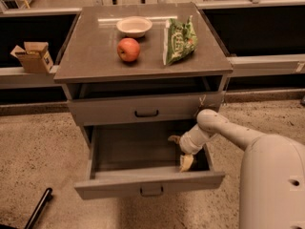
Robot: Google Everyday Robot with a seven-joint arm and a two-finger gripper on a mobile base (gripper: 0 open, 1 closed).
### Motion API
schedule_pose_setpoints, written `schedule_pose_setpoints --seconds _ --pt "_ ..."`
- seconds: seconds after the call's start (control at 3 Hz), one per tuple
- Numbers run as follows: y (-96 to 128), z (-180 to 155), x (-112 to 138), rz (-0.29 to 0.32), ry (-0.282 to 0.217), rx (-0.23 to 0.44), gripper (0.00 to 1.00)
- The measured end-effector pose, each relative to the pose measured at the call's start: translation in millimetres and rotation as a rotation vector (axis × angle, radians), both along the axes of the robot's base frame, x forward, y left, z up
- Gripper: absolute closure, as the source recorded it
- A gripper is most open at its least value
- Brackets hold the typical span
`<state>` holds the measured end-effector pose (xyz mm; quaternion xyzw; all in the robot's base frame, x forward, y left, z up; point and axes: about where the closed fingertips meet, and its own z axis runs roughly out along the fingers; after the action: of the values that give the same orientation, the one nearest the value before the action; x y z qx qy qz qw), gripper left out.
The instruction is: Open middle drawer
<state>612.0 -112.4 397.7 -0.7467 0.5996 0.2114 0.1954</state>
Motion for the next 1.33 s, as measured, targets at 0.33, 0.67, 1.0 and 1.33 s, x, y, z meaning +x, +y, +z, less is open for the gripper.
schedule_pose_setpoints --seconds 0.33,0.67,1.0,1.33 --pt "-3.1 23.2 -36.5 -0.021 0.020 0.009 0.00" --pt "-12.9 20.5 -60.5 -0.066 0.038 0.013 0.00" --pt "-20.0 17.0 -92.4 -0.099 0.054 0.017 0.00" --pt "-21.5 24.6 -91.8 -0.098 0.037 0.020 0.00"
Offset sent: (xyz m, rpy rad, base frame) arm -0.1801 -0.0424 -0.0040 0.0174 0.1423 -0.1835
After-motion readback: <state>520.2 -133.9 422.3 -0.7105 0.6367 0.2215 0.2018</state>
